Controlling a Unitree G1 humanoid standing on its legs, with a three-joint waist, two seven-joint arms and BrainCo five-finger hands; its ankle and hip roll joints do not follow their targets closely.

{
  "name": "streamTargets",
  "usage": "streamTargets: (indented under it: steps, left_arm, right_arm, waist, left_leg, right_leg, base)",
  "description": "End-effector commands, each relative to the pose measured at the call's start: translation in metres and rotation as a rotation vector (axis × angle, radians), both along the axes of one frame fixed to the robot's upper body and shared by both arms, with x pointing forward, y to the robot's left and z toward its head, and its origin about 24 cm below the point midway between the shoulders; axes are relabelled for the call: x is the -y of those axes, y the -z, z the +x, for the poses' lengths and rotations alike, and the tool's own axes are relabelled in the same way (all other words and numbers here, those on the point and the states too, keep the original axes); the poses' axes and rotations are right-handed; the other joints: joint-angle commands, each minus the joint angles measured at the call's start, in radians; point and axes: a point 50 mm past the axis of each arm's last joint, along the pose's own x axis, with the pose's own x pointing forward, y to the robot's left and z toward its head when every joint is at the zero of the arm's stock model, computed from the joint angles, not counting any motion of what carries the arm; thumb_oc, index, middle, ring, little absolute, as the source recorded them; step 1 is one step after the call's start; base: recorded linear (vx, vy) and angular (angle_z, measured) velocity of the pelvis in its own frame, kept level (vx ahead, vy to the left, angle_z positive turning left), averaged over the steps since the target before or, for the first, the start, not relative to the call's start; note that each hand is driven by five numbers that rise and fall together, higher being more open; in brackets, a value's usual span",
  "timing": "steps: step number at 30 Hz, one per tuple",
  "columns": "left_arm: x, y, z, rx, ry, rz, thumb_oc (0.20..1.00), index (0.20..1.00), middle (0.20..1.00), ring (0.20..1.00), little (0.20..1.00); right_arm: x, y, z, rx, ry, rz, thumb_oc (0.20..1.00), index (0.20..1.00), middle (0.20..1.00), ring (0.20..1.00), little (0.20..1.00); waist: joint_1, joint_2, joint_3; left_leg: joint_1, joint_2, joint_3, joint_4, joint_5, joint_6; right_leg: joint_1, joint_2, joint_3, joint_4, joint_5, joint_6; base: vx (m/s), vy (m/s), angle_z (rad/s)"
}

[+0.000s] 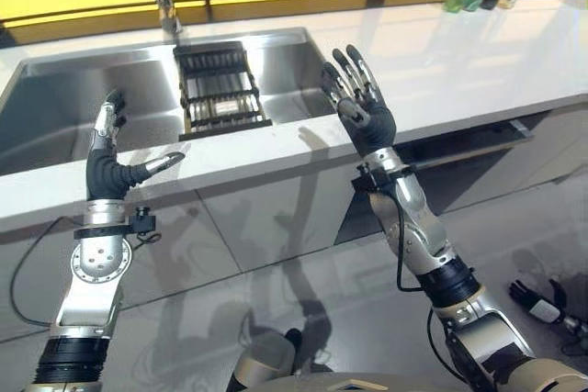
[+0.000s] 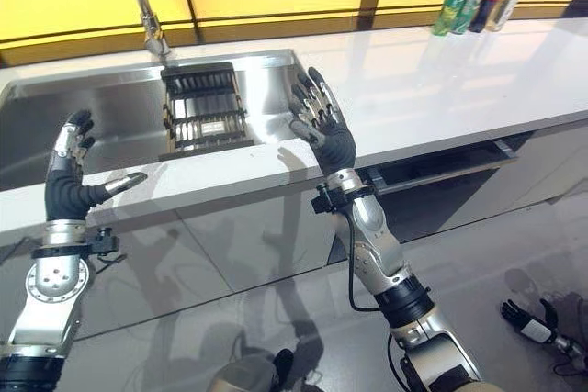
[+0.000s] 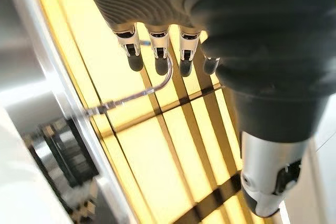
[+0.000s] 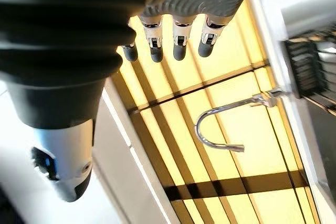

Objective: Pick up plates and place into dishwasher.

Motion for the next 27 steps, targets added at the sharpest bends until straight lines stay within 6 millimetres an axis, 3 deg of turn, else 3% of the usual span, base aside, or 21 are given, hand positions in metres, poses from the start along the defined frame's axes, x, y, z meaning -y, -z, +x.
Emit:
streamTargets:
  steps: [1, 3, 6, 13, 15, 17, 18, 19, 21, 23, 27]
  left_arm:
    - [0.022, -0.004, 0.007, 0.020, 0.123, -0.108, 1.000, 1.000, 1.000, 1.000, 1.000]
    - [0.038, 0.003, 0.016, -0.010, 0.193, -0.197, 1.000, 1.000, 1.000, 1.000, 1.000]
    - [0.056, 0.008, 0.024, -0.038, 0.228, -0.285, 1.000, 1.000, 1.000, 1.000, 1.000]
    - [0.046, 0.016, 0.018, -0.085, 0.128, -0.369, 1.000, 1.000, 1.000, 1.000, 1.000]
    - [0.044, 0.016, 0.018, -0.095, 0.130, -0.381, 1.000, 1.000, 1.000, 1.000, 1.000]
    - [0.049, 0.013, 0.023, -0.104, 0.169, -0.397, 1.000, 1.000, 1.000, 1.000, 1.000]
    - [0.057, 0.012, 0.029, -0.115, 0.193, -0.400, 1.000, 1.000, 1.000, 1.000, 1.000]
    - [0.062, 0.012, 0.032, -0.121, 0.201, -0.404, 1.000, 1.000, 1.000, 1.000, 1.000]
    - [0.066, 0.014, 0.037, -0.123, 0.179, -0.414, 1.000, 1.000, 1.000, 1.000, 1.000]
    - [0.064, 0.013, 0.037, -0.114, 0.168, -0.419, 1.000, 1.000, 1.000, 1.000, 1.000]
    - [0.065, 0.012, 0.037, -0.115, 0.171, -0.432, 1.000, 1.000, 1.000, 1.000, 1.000]
  right_arm:
    - [0.004, -0.009, -0.012, 0.078, 0.042, -0.048, 1.000, 1.000, 1.000, 1.000, 1.000]
    - [0.013, -0.004, -0.014, 0.067, 0.113, -0.084, 1.000, 1.000, 1.000, 1.000, 1.000]
    - [0.026, -0.002, -0.011, 0.065, 0.210, -0.148, 1.000, 1.000, 1.000, 1.000, 1.000]
    - [0.024, -0.005, -0.005, 0.059, 0.233, -0.209, 1.000, 1.000, 1.000, 1.000, 1.000]
    - [0.027, 0.001, -0.006, 0.044, 0.265, -0.218, 1.000, 1.000, 1.000, 1.000, 1.000]
    - [0.040, 0.007, -0.008, 0.029, 0.317, -0.226, 1.000, 1.000, 1.000, 1.000, 1.000]
    - [0.052, 0.012, -0.011, 0.013, 0.358, -0.236, 1.000, 1.000, 1.000, 1.000, 1.000]
    - [0.058, 0.014, -0.012, 0.009, 0.381, -0.244, 1.000, 1.000, 1.000, 1.000, 1.000]
    - [0.063, 0.016, -0.011, 0.003, 0.375, -0.245, 1.000, 1.000, 1.000, 1.000, 1.000]
    - [0.065, 0.017, -0.008, -0.004, 0.375, -0.252, 1.000, 1.000, 1.000, 1.000, 1.000]
    - [0.067, 0.022, -0.014, -0.018, 0.375, -0.242, 1.000, 1.000, 1.000, 1.000, 1.000]
  waist:
    - [-0.055, -0.008, -0.088]
    - [-0.097, -0.020, -0.097]
    - [-0.128, -0.028, -0.094]
    - [-0.077, -0.022, -0.093]
    - [-0.076, -0.018, -0.090]
    - [-0.109, -0.023, -0.085]
    - [-0.144, -0.032, -0.081]
    - [-0.169, -0.038, -0.080]
    - [-0.203, -0.036, -0.072]
    - [-0.218, -0.025, -0.078]
    - [-0.232, 0.002, -0.106]
  left_leg:
    - [0.060, -0.008, -0.090, -0.085, 0.001, -0.012]
    - [0.068, -0.029, -0.136, -0.083, 0.001, -0.007]
    - [0.054, -0.046, -0.186, -0.058, 0.001, -0.012]
    - [0.031, -0.041, -0.238, -0.074, 0.031, -0.042]
    - [0.007, -0.017, -0.189, -0.062, 0.037, -0.057]
    - [-0.037, 0.022, -0.015, 0.022, 0.015, -0.083]
    - [-0.068, 0.053, 0.108, 0.096, 0.003, -0.102]
    - [-0.084, 0.076, 0.151, 0.136, 0.001, -0.109]
    - [-0.064, 0.098, 0.131, 0.126, 0.003, -0.113]
    - [-0.011, 0.126, 0.112, 0.042, -0.003, -0.115]
    - [0.046, 0.161, 0.127, -0.105, 0.021, -0.128]
  right_leg:
    - [-0.022, 0.023, 0.178, -0.014, 0.077, 0.002]
    - [-0.028, 0.086, 0.297, -0.039, 0.084, -0.022]
    - [-0.044, 0.130, 0.379, -0.035, 0.092, -0.038]
    - [-0.030, 0.114, 0.328, -0.085, 0.103, -0.033]
    - [-0.032, 0.105, 0.293, -0.091, 0.103, -0.031]
    - [-0.032, 0.082, 0.229, -0.097, 0.106, -0.029]
    - [-0.030, 0.063, 0.186, -0.096, 0.109, -0.030]
    - [-0.040, 0.051, 0.172, -0.094, 0.116, -0.030]
    - [-0.055, 0.042, 0.191, -0.088, 0.123, -0.028]
    - [-0.059, 0.035, 0.216, -0.094, 0.123, -0.021]
    - [-0.047, 0.025, 0.203, -0.137, 0.133, -0.004]
  base:
    - [0.00, -0.006, 0.39]
    - [0.00, -0.031, 1.05]
    - [-0.04, -0.070, 1.40]
    - [-0.06, -0.085, 0.43]
    - [-0.08, -0.011, 0.21]
    - [-0.10, 0.068, 0.61]
    - [-0.12, 0.124, 1.01]
    - [-0.13, 0.163, 1.48]
    - [-0.08, 0.204, 1.74]
    - [-0.01, 0.209, 0.91]
    - [0.03, 0.150, 0.32]
